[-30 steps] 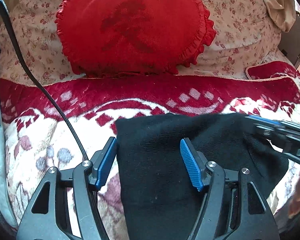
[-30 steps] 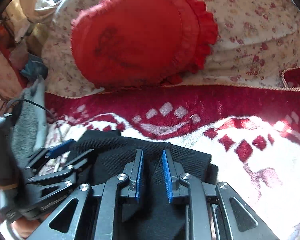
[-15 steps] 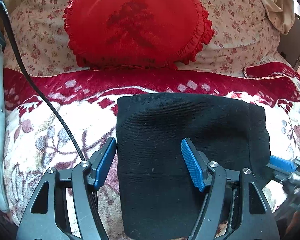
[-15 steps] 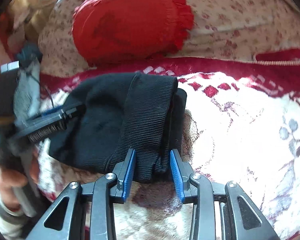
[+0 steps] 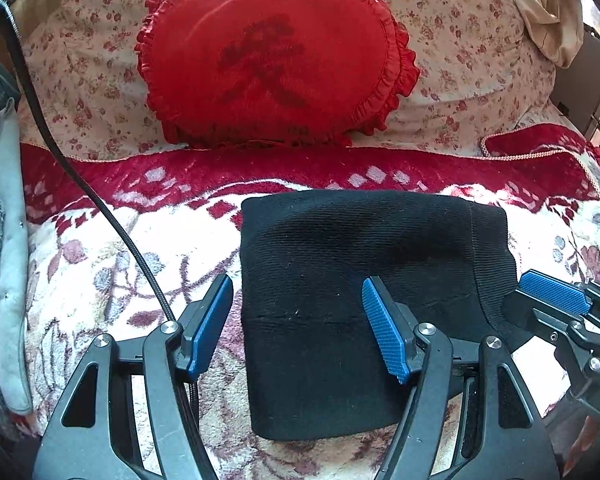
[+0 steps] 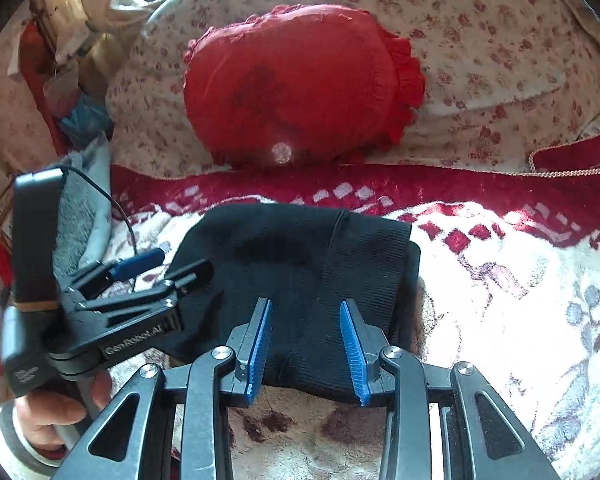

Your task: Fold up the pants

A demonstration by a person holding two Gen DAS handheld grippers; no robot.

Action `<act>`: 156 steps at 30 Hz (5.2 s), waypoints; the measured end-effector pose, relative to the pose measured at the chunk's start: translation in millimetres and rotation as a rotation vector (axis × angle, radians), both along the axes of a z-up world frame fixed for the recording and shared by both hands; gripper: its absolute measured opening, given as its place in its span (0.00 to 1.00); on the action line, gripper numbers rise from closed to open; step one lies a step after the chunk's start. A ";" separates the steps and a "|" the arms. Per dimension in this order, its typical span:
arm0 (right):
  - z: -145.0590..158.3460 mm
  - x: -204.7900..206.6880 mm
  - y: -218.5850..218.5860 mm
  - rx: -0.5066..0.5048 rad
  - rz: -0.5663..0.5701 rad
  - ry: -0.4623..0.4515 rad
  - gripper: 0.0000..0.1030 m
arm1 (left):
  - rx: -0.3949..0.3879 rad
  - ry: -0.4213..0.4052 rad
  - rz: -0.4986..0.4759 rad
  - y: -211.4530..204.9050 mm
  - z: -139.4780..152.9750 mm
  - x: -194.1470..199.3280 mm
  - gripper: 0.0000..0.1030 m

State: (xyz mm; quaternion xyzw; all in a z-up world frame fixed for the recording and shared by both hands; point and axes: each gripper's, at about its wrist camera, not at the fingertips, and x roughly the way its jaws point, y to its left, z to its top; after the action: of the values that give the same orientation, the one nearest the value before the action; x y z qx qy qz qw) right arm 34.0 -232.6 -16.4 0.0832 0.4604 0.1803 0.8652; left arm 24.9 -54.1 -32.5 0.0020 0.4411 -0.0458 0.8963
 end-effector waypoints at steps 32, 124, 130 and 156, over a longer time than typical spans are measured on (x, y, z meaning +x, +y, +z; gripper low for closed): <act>-5.8 2.1 -3.0 -0.049 -0.057 0.011 0.42 | -0.015 0.023 0.017 -5.8 -0.1 -5.4 0.65; -16.1 78.5 3.8 -0.024 -0.064 -0.011 0.26 | 0.025 -0.062 0.036 13.4 5.8 67.1 0.63; -5.0 70.7 17.5 -0.042 -0.090 -0.040 0.26 | 0.028 -0.109 0.063 19.3 21.5 39.6 0.63; 18.7 31.9 22.5 -0.091 -0.106 -0.123 0.32 | 0.085 -0.177 0.103 20.1 39.9 -4.5 0.64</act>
State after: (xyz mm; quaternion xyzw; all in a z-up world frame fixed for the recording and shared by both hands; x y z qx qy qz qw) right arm 66.0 -210.1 2.3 0.0569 0.4089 0.1182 0.9031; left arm 20.4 -34.0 7.4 0.0214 0.3611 0.0196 0.9321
